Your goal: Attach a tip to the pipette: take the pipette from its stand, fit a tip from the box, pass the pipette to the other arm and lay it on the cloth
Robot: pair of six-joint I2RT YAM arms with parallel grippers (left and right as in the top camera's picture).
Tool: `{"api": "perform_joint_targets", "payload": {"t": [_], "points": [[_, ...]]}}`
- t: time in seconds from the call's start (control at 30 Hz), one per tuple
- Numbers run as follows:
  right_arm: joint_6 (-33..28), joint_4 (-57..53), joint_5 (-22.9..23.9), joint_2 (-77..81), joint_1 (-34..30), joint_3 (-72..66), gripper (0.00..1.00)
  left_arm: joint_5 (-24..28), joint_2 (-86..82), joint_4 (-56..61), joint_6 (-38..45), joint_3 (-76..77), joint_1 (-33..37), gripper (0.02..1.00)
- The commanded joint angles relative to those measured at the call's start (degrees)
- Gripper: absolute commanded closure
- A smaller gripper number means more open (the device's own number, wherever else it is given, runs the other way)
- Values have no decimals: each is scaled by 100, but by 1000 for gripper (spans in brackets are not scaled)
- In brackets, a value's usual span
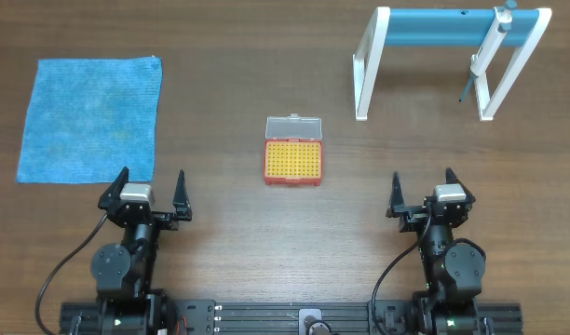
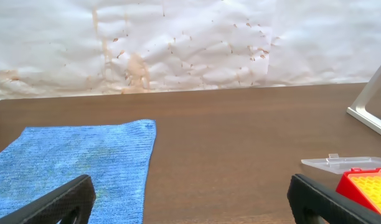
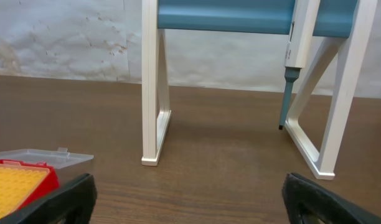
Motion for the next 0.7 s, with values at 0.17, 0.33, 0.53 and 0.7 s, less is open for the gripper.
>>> {"api": "perform_joint_targets", "payload": {"t": [0.17,0.33,0.53,0.7], "points": [[-35,-24,31,-61,7,-20,25,-81,-33,-31,-92,-13,35,20],[-37,50,87,-61,-24,-15,25,-81,-33,-31,-92,-13,35,23],[247,2286,280,1982,-1327,330,27,-81,-33,-31,-92,-13,35,20],[-144,4363,273,5711,-1388,1694,27,-81,-33,-31,-92,-13,35,23]]}}
